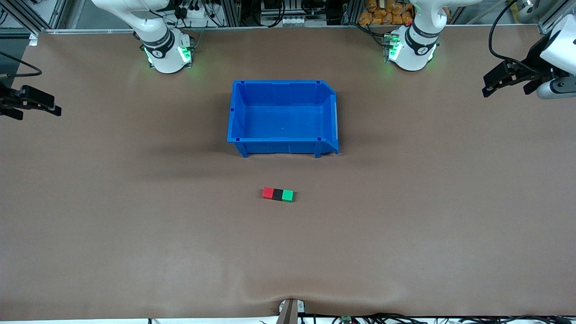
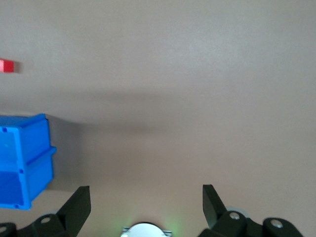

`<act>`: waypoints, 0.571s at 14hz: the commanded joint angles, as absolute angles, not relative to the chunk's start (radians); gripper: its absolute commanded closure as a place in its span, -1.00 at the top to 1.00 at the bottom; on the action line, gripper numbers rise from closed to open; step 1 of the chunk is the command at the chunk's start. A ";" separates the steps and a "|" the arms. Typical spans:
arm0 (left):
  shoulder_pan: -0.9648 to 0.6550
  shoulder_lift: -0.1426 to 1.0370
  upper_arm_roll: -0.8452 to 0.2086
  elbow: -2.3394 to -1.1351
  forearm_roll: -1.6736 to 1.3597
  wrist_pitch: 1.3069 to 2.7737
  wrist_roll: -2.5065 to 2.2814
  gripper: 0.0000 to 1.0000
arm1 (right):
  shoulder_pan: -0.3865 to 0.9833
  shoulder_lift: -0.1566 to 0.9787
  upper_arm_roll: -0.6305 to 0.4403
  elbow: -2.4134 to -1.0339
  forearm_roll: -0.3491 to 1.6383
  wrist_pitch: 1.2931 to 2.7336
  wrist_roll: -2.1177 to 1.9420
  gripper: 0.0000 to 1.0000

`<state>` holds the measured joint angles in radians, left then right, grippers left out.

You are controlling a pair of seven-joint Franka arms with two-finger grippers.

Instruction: Attach green and red cubes to black cube

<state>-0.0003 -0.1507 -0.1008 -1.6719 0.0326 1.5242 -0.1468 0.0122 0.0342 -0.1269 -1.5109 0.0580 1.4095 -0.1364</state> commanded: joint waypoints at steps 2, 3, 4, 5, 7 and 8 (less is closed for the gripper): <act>0.006 -0.121 -0.104 -1.628 0.046 1.499 -0.130 1.00 | 0.037 -0.008 -0.126 -1.534 0.084 1.408 0.055 1.00; 0.006 -0.117 -0.104 -1.620 0.049 1.497 -0.129 1.00 | 0.038 -0.009 -0.124 -1.534 0.083 1.405 0.057 1.00; 0.006 -0.115 -0.104 -1.618 0.051 1.493 -0.127 1.00 | 0.031 -0.015 -0.114 -1.534 0.083 1.402 0.057 1.00; 0.006 -0.115 -0.104 -1.618 0.051 1.493 -0.127 1.00 | 0.031 -0.024 -0.110 -1.534 0.074 1.394 0.057 1.00; 0.000 -0.109 -0.104 -1.614 0.049 1.493 -0.127 1.00 | 0.032 -0.026 -0.112 -1.531 0.064 1.382 0.055 1.00; -0.002 -0.100 -0.104 -1.600 0.046 1.493 -0.126 1.00 | 0.034 -0.023 -0.110 -1.525 0.052 1.385 0.055 1.00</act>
